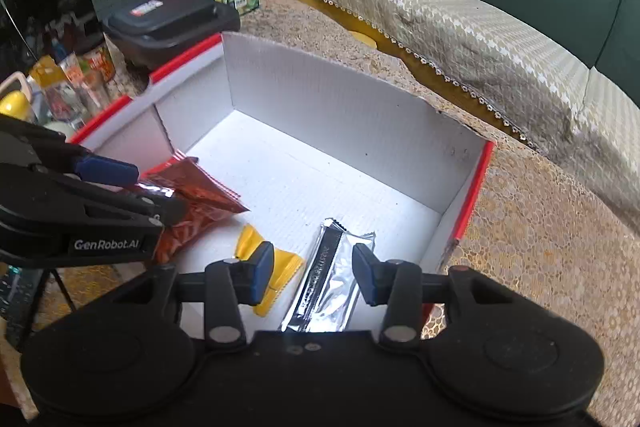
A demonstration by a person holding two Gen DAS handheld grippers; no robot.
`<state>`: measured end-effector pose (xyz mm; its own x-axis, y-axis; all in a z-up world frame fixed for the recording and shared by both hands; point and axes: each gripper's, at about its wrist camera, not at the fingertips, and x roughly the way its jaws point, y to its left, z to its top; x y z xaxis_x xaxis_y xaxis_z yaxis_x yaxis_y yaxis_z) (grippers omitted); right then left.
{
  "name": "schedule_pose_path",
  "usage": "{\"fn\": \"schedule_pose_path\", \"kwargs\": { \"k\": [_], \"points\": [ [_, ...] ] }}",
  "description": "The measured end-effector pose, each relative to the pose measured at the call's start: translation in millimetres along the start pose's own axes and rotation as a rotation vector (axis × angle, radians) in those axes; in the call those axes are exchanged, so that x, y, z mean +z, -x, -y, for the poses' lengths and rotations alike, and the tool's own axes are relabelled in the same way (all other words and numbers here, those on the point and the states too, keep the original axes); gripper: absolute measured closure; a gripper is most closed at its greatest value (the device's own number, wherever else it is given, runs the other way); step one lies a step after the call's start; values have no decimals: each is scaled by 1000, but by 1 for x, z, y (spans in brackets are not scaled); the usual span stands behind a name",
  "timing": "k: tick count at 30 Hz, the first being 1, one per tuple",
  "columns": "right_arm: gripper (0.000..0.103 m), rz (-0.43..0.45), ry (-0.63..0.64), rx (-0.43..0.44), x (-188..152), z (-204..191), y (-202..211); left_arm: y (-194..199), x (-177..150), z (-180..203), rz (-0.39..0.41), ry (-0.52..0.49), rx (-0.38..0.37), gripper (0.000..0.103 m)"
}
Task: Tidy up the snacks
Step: 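Lower both held snacks into the red box and open both tools, then move both tools back over the remaining snacks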
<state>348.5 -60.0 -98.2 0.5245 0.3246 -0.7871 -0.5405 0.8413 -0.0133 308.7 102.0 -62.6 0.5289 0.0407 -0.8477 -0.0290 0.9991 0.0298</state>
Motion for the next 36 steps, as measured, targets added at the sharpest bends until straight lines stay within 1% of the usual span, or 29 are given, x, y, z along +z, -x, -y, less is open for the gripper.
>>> {"fn": "schedule_pose_path", "kwargs": {
  "k": [2, 5, 7, 12, 17, 19, 21, 23, 27, 28, 31, 34, 36],
  "points": [
    [60, 9, -9, 4, -1, 1, 6, 7, -2, 0, 11, 2, -9, 48],
    [60, 22, -26, 13, -2, 1, 17, 19, -5, 3, 30, -1, -11, 43],
    [60, 35, -40, 26, -3, 2, 26, 29, -7, 3, 47, -2, -19, 38],
    [58, 74, -72, 67, -9, 2, 54, 55, -13, 5, 91, -5, -34, 34],
    [52, 103, -87, 76, -19, 2, 78, 84, -25, 10, 142, -29, -50, 30],
    [50, 114, -97, 78, -25, 3, 87, 94, -31, 10, 162, -31, -58, 24],
    [48, 125, -106, 81, -31, 3, 96, 104, -37, 9, 181, -26, -64, 20],
    [45, 132, -112, 85, -38, 3, 103, 111, -43, 9, 188, -26, -75, 20],
    [43, 138, -124, 90, -52, 4, 115, 124, -57, 7, 205, -32, -76, 19],
    [40, 138, -126, 90, -55, 4, 117, 126, -60, 6, 209, -33, -75, 17],
    [21, 149, -136, 86, -65, 4, 124, 132, -72, 2, 228, -30, -85, 14],
    [19, 147, -145, 91, -76, 3, 128, 136, -84, 0, 233, -27, -97, 14],
    [15, 146, -148, 90, -83, 3, 130, 137, -91, -1, 232, -25, -98, 14]
  ]
}}
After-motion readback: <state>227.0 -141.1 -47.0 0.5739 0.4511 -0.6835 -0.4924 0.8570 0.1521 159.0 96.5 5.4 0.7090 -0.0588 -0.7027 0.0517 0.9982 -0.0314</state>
